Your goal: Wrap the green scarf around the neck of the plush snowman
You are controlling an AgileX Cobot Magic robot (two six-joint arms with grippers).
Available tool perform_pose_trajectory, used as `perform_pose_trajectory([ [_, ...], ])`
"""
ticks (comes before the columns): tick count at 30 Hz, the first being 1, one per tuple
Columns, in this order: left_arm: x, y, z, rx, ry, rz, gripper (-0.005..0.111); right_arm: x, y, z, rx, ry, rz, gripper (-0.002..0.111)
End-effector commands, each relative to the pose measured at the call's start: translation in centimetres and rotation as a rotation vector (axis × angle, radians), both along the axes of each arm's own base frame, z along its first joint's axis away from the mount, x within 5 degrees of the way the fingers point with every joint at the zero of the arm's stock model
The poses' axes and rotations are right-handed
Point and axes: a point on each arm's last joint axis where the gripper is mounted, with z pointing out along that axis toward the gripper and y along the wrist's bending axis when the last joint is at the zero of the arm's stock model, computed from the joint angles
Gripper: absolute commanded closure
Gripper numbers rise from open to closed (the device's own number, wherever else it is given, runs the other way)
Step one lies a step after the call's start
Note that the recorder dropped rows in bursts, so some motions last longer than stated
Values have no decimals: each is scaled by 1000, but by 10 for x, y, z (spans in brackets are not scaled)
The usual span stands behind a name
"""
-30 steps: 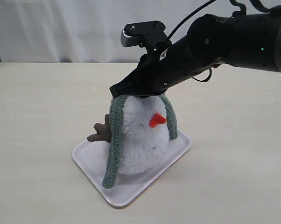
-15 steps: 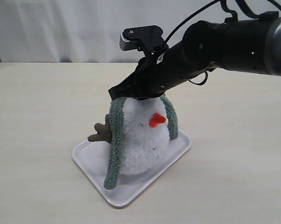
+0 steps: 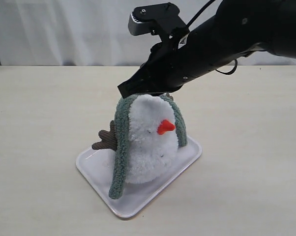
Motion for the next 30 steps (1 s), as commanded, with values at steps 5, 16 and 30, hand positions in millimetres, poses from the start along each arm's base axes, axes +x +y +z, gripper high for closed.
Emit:
perform_pose_trajectory([
  [5,0,0,0,-2,-15,1,107,-25,33,4,3,-72,119,104],
  [16,0,0,0,-2,-15,1,107,-3,30,-36,-161,-28,-35,104],
  [30,0,0,0,-2,-15,1,107,5,39,-70,-193,27,-30,104],
])
